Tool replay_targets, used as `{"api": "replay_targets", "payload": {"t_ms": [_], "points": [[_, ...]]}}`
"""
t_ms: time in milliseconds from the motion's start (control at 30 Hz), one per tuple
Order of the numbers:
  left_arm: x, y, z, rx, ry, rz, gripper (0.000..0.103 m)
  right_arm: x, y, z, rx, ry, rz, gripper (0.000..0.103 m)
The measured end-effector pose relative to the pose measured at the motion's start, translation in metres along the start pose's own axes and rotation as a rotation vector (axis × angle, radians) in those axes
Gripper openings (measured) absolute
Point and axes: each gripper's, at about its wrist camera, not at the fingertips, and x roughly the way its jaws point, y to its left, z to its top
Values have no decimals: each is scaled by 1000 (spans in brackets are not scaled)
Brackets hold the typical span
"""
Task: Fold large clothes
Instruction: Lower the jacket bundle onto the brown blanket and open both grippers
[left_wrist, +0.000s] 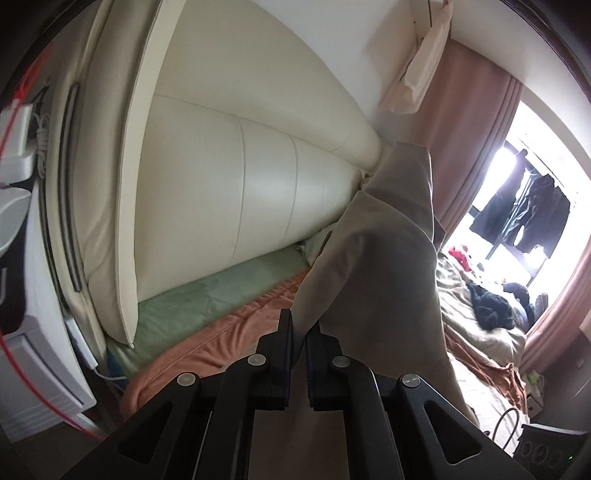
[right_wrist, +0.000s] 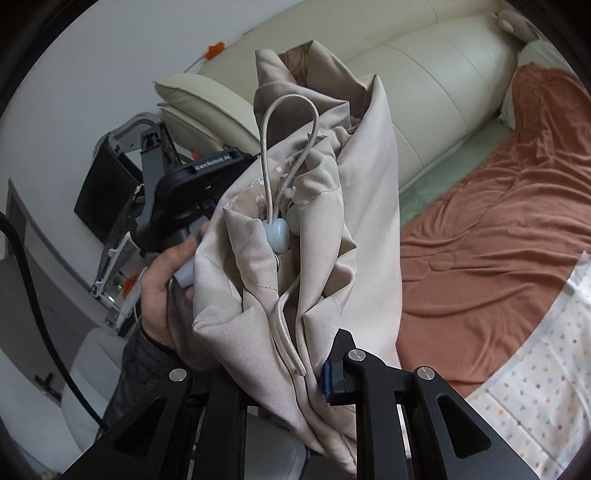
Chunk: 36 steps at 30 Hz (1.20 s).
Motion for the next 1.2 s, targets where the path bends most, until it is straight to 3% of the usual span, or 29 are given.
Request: {"api": "replay_targets", "payload": {"t_ms": [200,433,600,733,800,833,867,1000,1200], "points": [[56,15,1,-33,56,33,5,18,-55,13,85,8,-24,17],[114,-1,9,-14,96,61,5,11,-101,32,125,-16,-90,17],[155,-7,10,24,124,144,5,17,-153,40,211,-30,-123,17],[181,-2,2,27,170,221,15,38,-219,29,305,-8,-190,17],[180,1,-8,44,172,196,33,49,-258,24,372,17,-243,17],[177,3,-17,56,176,193,53,53,-273,18,394,28,-268,17],[175,6,-24,68,174,197,60,57,-283,12,416,39,-267,17],[163,17,-56,127,205,216,61,62,-284,6,389,40,-256,17],[147,41,-87,81,238,228,61,68,-288,12,394,63,-305,19]]}}
